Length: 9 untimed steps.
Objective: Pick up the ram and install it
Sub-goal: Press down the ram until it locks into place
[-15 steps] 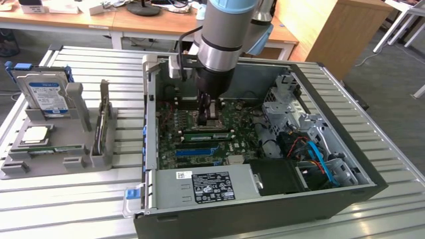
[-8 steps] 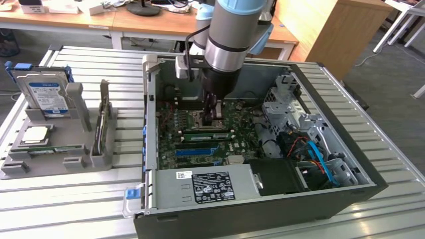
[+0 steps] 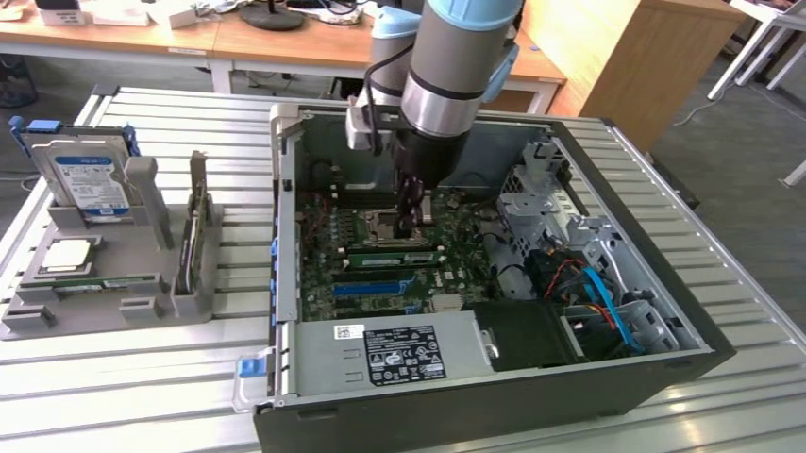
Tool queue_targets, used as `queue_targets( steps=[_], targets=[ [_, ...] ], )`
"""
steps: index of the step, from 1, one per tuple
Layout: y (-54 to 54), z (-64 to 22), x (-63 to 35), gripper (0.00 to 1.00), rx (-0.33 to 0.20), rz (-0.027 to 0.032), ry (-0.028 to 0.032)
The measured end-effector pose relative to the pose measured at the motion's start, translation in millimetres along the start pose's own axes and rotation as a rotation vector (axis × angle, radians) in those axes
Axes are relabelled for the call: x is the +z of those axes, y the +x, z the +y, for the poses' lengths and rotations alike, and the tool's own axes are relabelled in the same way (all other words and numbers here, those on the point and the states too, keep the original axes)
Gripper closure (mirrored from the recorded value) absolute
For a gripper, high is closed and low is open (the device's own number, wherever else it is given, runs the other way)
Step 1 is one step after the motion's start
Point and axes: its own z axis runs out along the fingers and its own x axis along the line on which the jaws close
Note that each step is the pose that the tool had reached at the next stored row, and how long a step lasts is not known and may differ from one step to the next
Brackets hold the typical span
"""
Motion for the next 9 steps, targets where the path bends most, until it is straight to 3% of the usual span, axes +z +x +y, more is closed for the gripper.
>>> queue_targets(
  steps=[9],
  targets=[
    [0.2,-10.2,-0.2,0.89,0.0,0.0,-0.0001]
  ],
)
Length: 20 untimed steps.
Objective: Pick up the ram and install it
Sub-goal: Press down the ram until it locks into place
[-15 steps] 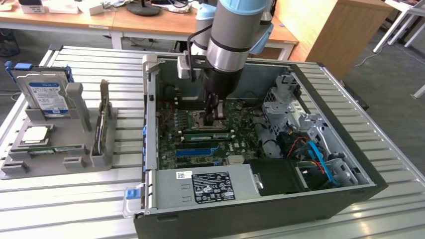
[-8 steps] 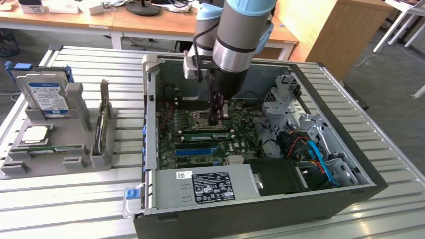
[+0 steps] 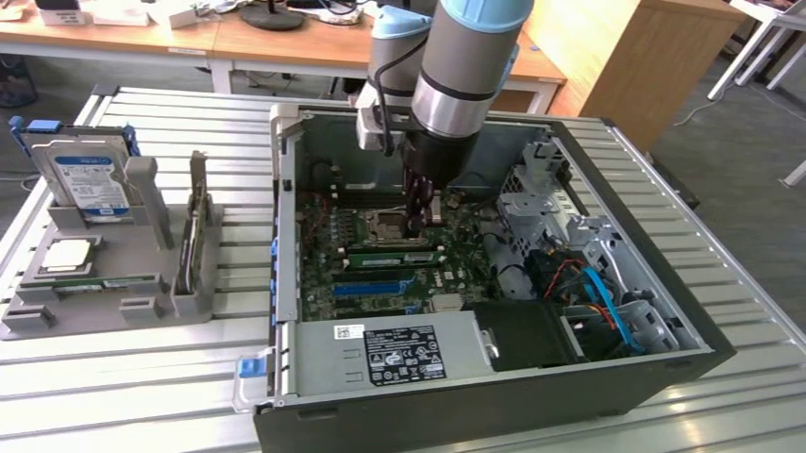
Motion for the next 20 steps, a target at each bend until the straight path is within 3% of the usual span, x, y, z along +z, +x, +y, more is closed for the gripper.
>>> queue_targets(
  steps=[14,20],
  targets=[
    [0.0,0.0,0.0,0.89,0.003,0.0,0.0001],
    [0.0,0.2,0.0,0.89,0.071,-0.0017,0.0014]
  ],
)
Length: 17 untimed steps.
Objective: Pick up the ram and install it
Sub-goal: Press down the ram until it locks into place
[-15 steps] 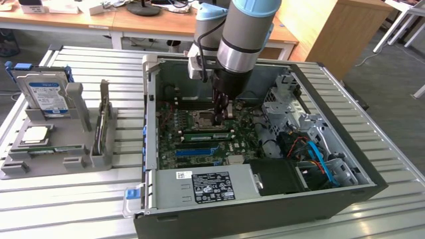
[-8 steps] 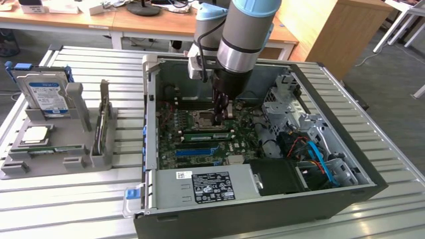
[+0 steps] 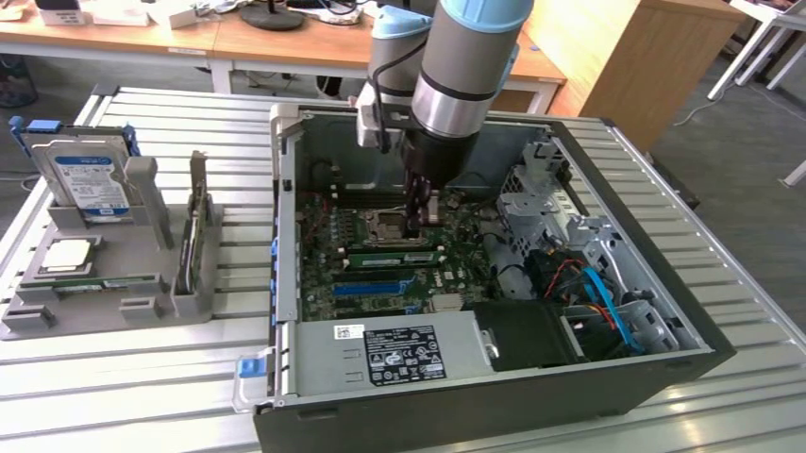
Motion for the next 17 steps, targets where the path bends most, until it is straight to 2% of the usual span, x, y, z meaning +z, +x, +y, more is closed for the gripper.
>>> queue_targets(
  steps=[17],
  targets=[
    [0.0,0.0,0.0,0.89,0.297,-0.0071,0.006]
  ],
)
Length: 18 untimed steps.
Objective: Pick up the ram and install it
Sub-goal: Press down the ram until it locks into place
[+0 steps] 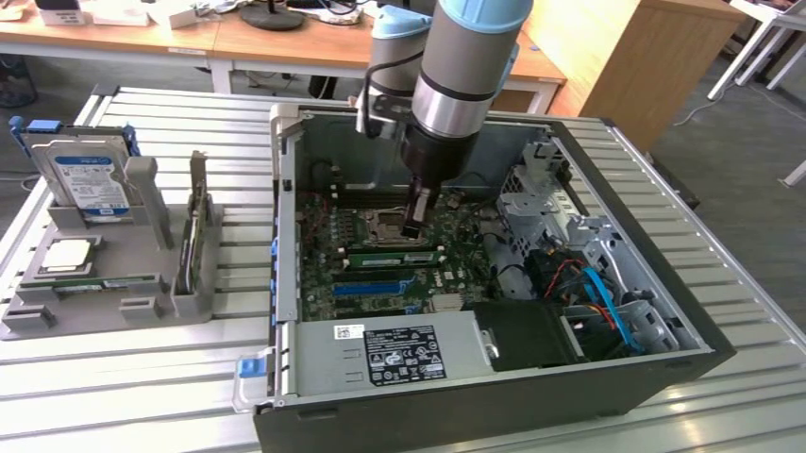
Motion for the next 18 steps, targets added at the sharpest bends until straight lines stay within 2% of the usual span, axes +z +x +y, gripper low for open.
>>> queue_targets(
  steps=[18],
  targets=[
    [0.0,0.0,0.0,0.89,0.32,-0.0078,0.0063]
  ],
)
